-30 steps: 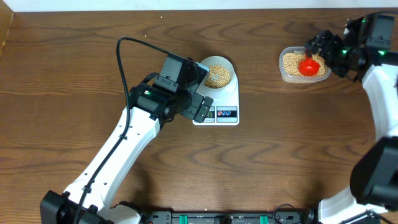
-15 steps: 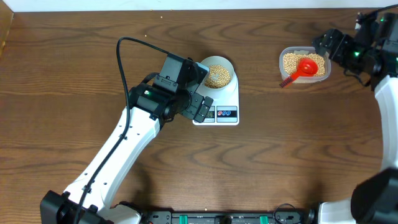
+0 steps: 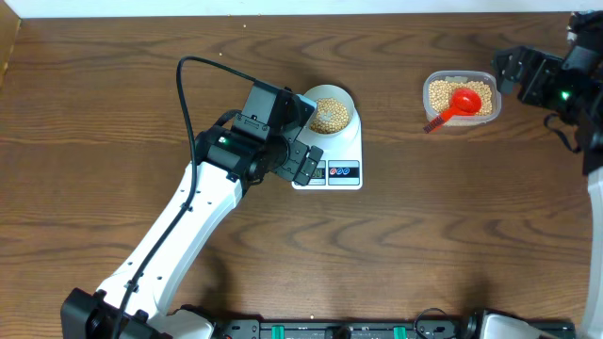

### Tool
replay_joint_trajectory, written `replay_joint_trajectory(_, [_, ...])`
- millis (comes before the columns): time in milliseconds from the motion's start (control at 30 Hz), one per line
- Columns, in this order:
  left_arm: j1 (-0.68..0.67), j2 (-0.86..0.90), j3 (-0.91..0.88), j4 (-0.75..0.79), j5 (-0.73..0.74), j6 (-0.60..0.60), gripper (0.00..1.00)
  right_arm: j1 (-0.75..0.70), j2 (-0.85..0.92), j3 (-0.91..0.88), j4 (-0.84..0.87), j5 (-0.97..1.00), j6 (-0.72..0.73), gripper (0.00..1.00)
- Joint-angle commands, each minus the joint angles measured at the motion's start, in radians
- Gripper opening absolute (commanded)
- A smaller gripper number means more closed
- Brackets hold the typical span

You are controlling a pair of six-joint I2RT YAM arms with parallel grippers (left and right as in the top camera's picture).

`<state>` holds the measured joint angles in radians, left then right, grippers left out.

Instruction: Scoop item into bowl and weigh 50g on scale

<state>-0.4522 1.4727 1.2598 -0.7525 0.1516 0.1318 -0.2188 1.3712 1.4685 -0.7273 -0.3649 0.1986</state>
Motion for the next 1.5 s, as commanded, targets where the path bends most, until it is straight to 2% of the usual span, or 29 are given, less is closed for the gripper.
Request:
replay_joint_trajectory(0, [0.006, 0.006, 0.001, -0.003, 0.002, 0.006, 0.98, -0.002, -0.082, -0.004, -0.009, 0.019, -0.024, 0.99])
replay_joint_trajectory(233, [0.006, 0.006, 0.001, -0.003, 0.002, 0.006, 0.98, -0.003, -0.157, -0.004, -0.051, 0.098, -0.024, 0.99])
replay_joint_trajectory(633, [0.006, 0.006, 0.001, -0.003, 0.002, 0.006, 0.98, -0.003, -0.185, -0.004, -0.077, 0.163, -0.026, 0.99])
replay_joint_trajectory(900, [0.006, 0.006, 0.001, -0.003, 0.002, 0.006, 0.98, 0.018, -0.261, -0.005, -0.025, 0.175, -0.153, 0.99])
replay_joint_trajectory(1033, [0.006, 0.006, 0.001, -0.003, 0.002, 0.006, 0.98, 0.056, -0.322, -0.023, -0.027, 0.217, -0.159, 0.99])
replay_joint_trajectory(1200, [0.006, 0.006, 0.001, -0.003, 0.002, 0.006, 0.98, 0.103, -0.431, -0.160, 0.043, 0.273, -0.139, 0.99])
replay_joint_trajectory(1467, [0.006, 0.006, 0.001, -0.003, 0.002, 0.006, 0.98, 0.116, -0.736, -0.627, 0.426, 0.307, -0.069, 0.99])
